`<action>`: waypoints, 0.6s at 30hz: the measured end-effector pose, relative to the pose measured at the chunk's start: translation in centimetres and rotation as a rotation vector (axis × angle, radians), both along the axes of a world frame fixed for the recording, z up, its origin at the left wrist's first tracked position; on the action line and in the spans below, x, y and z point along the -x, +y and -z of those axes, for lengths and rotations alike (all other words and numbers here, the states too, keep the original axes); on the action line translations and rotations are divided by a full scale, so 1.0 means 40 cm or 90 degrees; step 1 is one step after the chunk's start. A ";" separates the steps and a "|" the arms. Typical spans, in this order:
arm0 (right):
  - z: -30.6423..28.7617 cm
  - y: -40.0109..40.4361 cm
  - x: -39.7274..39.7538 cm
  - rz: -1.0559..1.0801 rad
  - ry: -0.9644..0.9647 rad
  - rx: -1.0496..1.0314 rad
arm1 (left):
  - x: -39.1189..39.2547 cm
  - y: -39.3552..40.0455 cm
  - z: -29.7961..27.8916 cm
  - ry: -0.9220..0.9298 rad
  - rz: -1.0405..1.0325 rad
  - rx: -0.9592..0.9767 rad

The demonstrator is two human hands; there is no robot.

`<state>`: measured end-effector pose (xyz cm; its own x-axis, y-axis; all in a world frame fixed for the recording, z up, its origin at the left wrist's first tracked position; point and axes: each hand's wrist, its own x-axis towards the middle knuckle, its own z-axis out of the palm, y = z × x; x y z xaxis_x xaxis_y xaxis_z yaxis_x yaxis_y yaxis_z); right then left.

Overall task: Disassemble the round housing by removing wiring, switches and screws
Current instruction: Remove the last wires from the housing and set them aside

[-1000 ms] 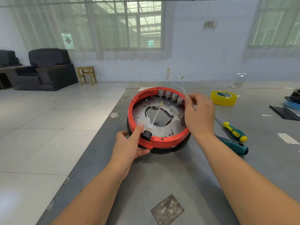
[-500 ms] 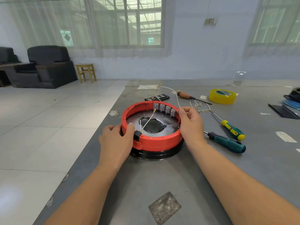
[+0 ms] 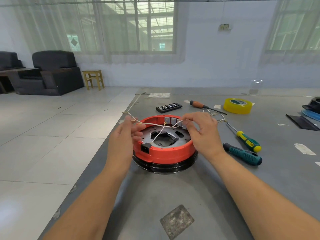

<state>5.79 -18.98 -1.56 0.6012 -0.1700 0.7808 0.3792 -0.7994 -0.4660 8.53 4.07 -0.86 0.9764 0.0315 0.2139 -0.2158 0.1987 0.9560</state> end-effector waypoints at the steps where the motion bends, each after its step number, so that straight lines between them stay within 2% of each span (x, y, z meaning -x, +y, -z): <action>1: -0.001 -0.001 -0.001 0.005 -0.006 0.030 | -0.001 0.003 -0.008 0.029 0.047 0.073; 3: 0.000 -0.004 -0.002 0.022 -0.019 0.073 | -0.006 0.016 -0.011 0.069 0.122 0.181; 9: -0.007 -0.004 0.003 0.135 -0.001 0.108 | 0.002 0.011 -0.003 0.070 0.140 0.111; 11: -0.008 0.012 0.006 0.217 0.001 0.125 | 0.004 0.006 -0.003 0.070 0.139 0.140; 13: -0.019 0.038 0.011 0.241 -0.013 0.084 | 0.002 0.008 -0.007 0.060 0.120 0.207; 15: -0.032 0.063 0.012 0.170 -0.014 0.020 | -0.001 0.011 -0.007 0.047 0.103 0.254; 18: -0.049 0.104 0.011 -0.009 0.113 -0.121 | 0.003 0.003 -0.002 0.038 0.115 0.278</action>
<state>5.35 -14.84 0.41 0.7294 -0.2947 0.6173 0.2877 -0.6865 -0.6678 8.43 4.18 -0.79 0.9848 -0.0652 0.1610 -0.0877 0.6135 0.7848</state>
